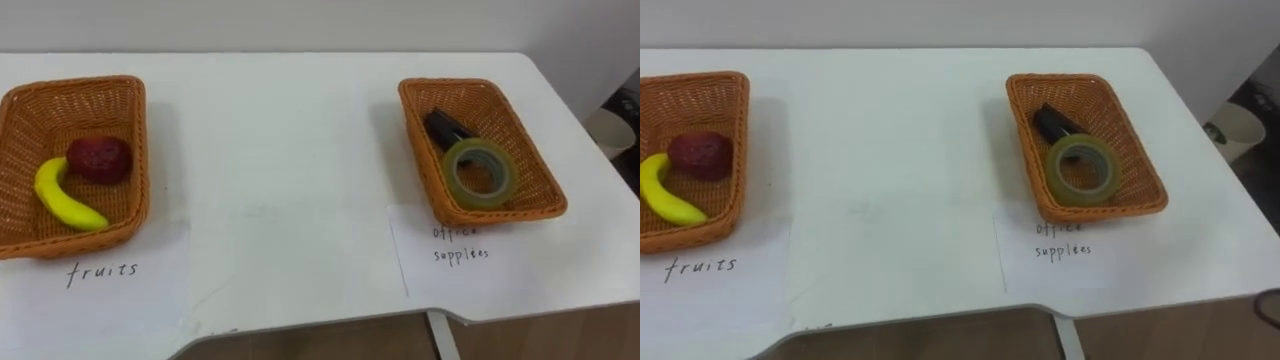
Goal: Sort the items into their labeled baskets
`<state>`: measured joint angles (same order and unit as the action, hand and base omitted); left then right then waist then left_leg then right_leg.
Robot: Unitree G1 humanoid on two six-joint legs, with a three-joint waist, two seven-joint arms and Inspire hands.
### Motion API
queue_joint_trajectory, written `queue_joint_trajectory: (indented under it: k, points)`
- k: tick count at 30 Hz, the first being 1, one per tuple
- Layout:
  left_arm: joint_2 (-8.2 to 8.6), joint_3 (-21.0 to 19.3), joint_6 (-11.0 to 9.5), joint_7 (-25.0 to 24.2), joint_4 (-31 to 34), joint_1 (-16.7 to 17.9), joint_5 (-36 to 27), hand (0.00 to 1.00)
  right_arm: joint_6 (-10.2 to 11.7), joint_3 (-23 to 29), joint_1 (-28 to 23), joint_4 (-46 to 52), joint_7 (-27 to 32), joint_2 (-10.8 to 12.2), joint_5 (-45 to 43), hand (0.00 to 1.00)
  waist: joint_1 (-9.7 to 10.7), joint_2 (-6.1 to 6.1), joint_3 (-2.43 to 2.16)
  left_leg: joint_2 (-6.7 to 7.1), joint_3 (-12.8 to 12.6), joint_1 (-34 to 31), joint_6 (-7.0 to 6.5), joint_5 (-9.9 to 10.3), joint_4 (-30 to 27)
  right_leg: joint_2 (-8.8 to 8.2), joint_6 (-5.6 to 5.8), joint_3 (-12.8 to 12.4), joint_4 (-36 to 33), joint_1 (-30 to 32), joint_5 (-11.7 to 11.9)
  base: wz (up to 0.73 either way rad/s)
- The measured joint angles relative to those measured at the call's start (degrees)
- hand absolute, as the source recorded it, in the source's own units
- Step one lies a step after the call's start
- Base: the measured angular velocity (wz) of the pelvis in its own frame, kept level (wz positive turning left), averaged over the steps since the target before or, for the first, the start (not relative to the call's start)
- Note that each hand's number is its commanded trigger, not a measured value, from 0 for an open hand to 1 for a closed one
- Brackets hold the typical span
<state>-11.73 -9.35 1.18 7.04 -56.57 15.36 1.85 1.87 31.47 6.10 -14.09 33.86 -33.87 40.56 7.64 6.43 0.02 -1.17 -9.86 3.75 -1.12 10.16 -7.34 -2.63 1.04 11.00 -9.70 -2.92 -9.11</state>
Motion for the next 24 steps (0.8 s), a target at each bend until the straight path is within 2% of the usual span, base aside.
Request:
queue_joint_trajectory:
  k: [6, 9, 11, 15, 16, 18, 24]
  points:
    - [0.96, -1.47, 0.00, 0.11, 0.47, -0.32, -0.11, 0.00, 0.61, 1.87, -5.18, -6.51, 3.01, 1.02, 2.38, 0.00, 0.14, 0.03, -0.10, -0.25, -1.23, 0.49, 0.17, 0.38, -0.03, 0.50, -0.19, -1.59, 0.02, 0.11, 0.11, -0.14]
    - [1.40, -1.69, 0.01, 0.20, 0.46, -0.59, -1.48, 0.00, 1.30, 3.86, -6.86, -9.64, 3.57, 3.47, 2.93, 0.00, 0.30, -0.21, -0.28, -0.19, -1.26, 0.53, 0.25, 0.44, -0.04, 0.64, -0.25, -1.60, 0.01, 0.07, 0.15, -0.01]
    - [1.72, -1.68, 0.14, 0.14, 0.42, -0.43, -2.17, 0.00, 1.44, 5.56, -7.98, -11.10, 4.81, 5.74, 4.53, 0.00, 0.28, -0.78, -0.29, -0.20, -1.33, 0.77, 0.25, 0.44, -0.03, 0.70, -0.27, -1.59, -0.02, -0.02, 0.16, -0.02]
    - [1.91, -1.70, 0.14, 0.12, 0.42, -0.29, -2.29, 0.00, 2.26, 5.92, -10.62, -15.92, 6.74, 7.53, 7.17, 0.00, 0.13, -1.35, -0.52, -0.20, -1.45, 0.82, 0.27, 0.45, 0.06, 0.71, -0.28, -1.63, -0.02, -0.03, 0.17, -0.01]
    - [1.91, -1.76, 0.14, 0.01, 0.51, -0.09, -2.30, 0.00, 2.50, 5.94, -10.92, -17.59, 6.72, 8.25, 7.46, 0.00, 0.31, -1.82, -0.70, -0.21, -1.47, 0.82, 0.30, 0.47, 0.04, 0.71, -0.28, -1.67, 0.00, -0.05, 0.17, 0.00]
    - [1.92, -1.85, 0.10, -0.10, 0.48, -0.05, -2.31, 0.00, 3.62, 5.93, -11.78, -21.06, 6.48, 9.68, 7.50, 0.00, 0.07, -2.27, -0.59, -0.19, -1.46, 0.82, 0.32, 0.49, 0.01, 0.70, -0.29, -1.67, 0.03, -0.12, 0.16, 0.00]
    - [2.81, -2.82, -0.44, -1.24, -0.24, 0.45, -2.37, 0.00, 4.34, 5.84, -12.78, -31.58, 6.01, 16.62, 7.52, 0.00, -0.07, -2.70, -0.39, -0.10, -1.52, 0.86, 0.33, 0.48, -0.23, 0.83, -0.69, -2.85, 0.06, -0.06, -0.39, 0.00]
